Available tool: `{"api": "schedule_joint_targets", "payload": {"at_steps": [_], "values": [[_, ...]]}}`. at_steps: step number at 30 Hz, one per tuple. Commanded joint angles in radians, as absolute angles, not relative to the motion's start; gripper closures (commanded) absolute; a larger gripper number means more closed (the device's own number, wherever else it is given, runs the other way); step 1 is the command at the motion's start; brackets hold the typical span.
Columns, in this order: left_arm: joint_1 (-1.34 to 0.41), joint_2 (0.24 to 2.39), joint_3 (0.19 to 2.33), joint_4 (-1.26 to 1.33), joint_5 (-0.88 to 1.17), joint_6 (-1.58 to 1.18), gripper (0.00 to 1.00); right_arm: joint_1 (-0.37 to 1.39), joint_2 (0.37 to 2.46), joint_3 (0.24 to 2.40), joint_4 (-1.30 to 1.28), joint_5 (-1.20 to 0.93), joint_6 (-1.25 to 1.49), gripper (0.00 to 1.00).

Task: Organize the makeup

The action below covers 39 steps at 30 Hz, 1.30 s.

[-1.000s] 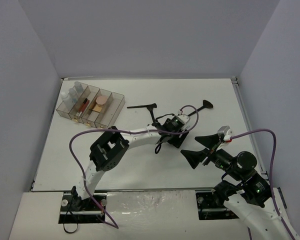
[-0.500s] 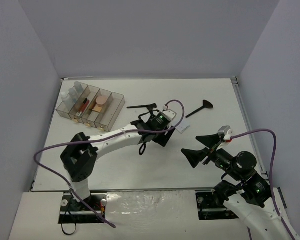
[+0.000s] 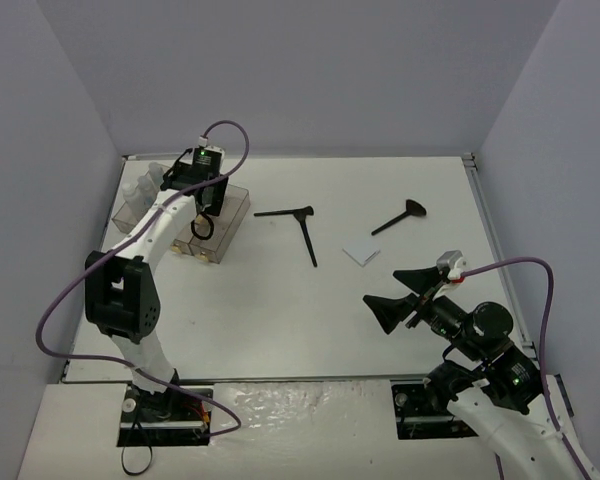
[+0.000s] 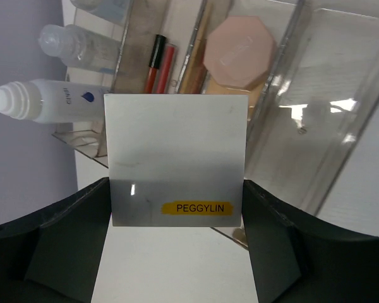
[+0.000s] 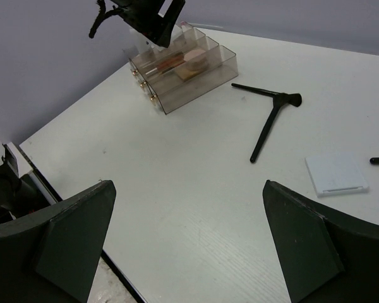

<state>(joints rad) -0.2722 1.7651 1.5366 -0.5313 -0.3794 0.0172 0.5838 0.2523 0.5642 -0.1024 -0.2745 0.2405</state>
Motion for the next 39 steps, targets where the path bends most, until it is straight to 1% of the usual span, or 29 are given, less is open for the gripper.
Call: {"api": "schedule_joint_targets", "payload": {"at_steps": [1,9,10,16,20,23,26,39], "values": [[-0.224,1.830,1.627,-0.507,-0.518,0.153,0.69,0.586,0.270,0.568,-0.039,-0.266,0.235,0.00],[-0.190,1.867,1.561,-0.433,-0.569,0.201,0.61,0.586,0.291,0.563,-0.029,-0.276,0.230,0.00],[-0.187,1.867,1.554,-0.427,-0.573,0.202,0.58,0.586,0.293,0.563,-0.028,-0.278,0.230,0.00],[-0.184,1.871,1.517,-0.418,-0.536,0.184,0.48,0.586,0.283,0.560,-0.025,-0.274,0.232,0.00],[-0.186,1.853,1.481,-0.409,-0.514,0.161,0.43,0.586,0.276,0.557,-0.023,-0.272,0.233,0.00],[-0.187,1.835,1.452,-0.384,-0.509,0.159,0.38,0.586,0.277,0.555,-0.021,-0.272,0.233,0.00],[-0.187,1.821,1.441,-0.374,-0.505,0.156,0.28,0.586,0.281,0.555,-0.021,-0.276,0.233,0.00],[-0.204,1.795,1.438,-0.365,-0.470,0.134,0.16,0.586,0.276,0.557,-0.021,-0.282,0.238,0.00]]}}
